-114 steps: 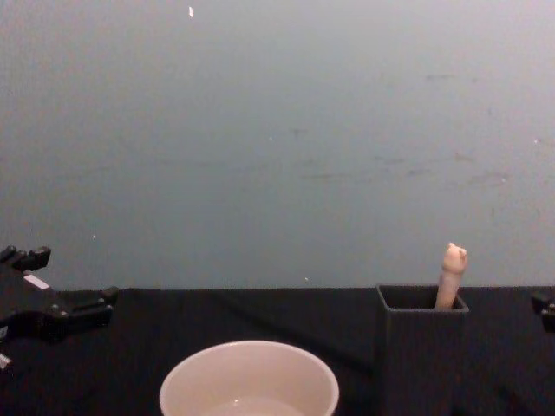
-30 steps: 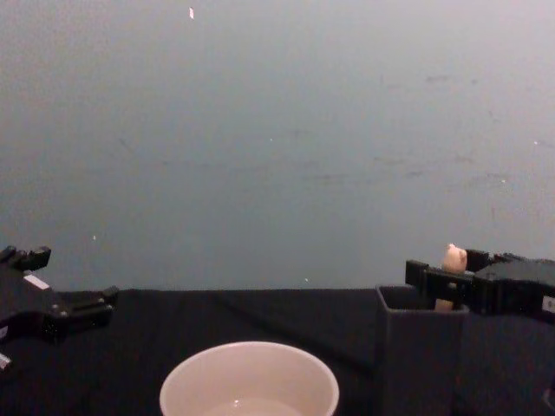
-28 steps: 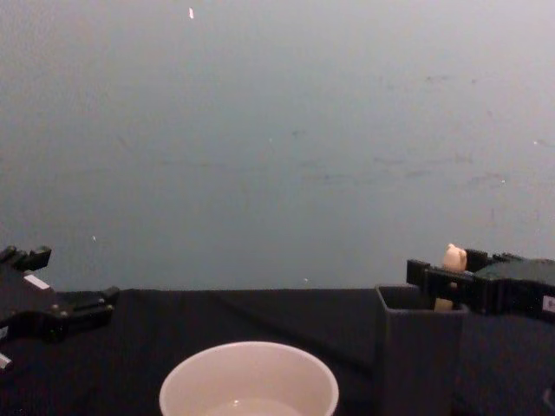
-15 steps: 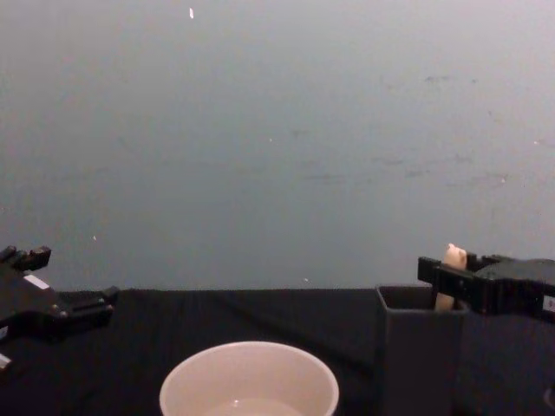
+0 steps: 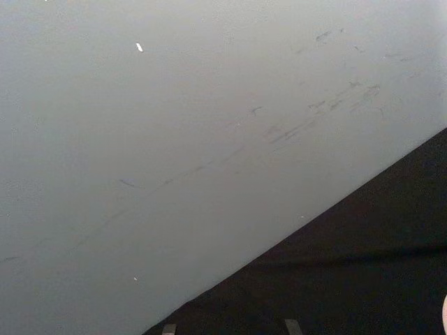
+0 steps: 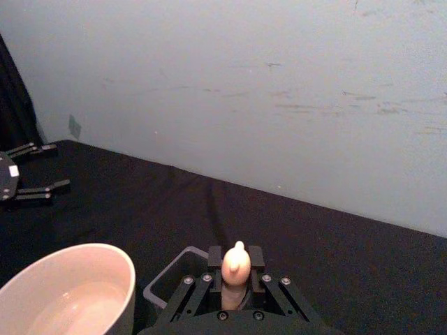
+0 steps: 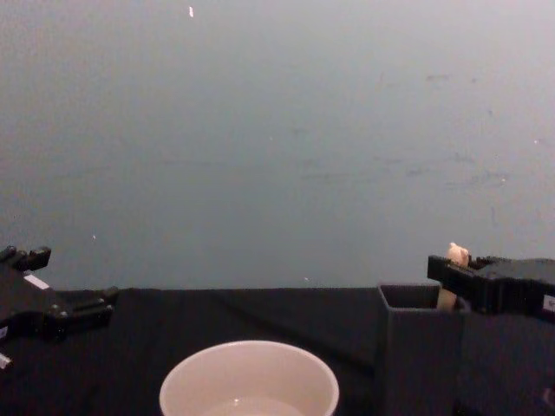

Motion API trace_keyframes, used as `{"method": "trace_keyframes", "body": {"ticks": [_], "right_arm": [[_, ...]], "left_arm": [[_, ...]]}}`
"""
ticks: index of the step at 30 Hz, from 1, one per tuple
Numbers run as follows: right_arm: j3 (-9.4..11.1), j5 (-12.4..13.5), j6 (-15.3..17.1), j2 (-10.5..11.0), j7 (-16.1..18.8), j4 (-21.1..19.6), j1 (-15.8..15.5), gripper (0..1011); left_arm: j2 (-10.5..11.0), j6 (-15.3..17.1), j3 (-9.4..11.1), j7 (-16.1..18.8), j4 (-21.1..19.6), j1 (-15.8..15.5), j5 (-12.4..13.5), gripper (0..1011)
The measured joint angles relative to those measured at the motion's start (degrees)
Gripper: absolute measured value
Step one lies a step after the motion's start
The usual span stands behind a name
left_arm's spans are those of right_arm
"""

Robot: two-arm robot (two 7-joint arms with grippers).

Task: Pick up the stirring spoon with one hand, stir inside the cup, then place it back in its original position.

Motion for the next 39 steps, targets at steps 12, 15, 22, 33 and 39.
{"method": "trace_keyframes", "body": {"ticks": [12, 15, 22, 33, 39], "right_arm": [[2.2, 0.1, 0.2, -1.2, 2.2, -2.4, -0.7, 213], [2.8, 0.5, 0.2, -1.2, 2.9, -3.3, -0.7, 213], [4.4, 2.6, -0.6, -0.4, 5.0, -5.7, -0.1, 213], [5.8, 4.4, -4.0, -0.1, 6.6, -6.9, 2.3, 213], [4.9, 4.4, -6.0, -0.6, 8.0, -5.7, 4.1, 213]], "left_arm": [[0.0, 0.0, 0.0, 0.0, 0.0, 0.0, 0.0, 1001], [0.0, 0.0, 0.0, 0.0, 0.0, 0.0, 0.0, 1001], [0.0, 0.0, 0.0, 0.0, 0.0, 0.0, 0.0, 1001], [0.0, 0.0, 0.0, 0.0, 0.0, 0.0, 0.0, 1001], [0.0, 0.0, 0.0, 0.0, 0.0, 0.0, 0.0, 1001]]}}
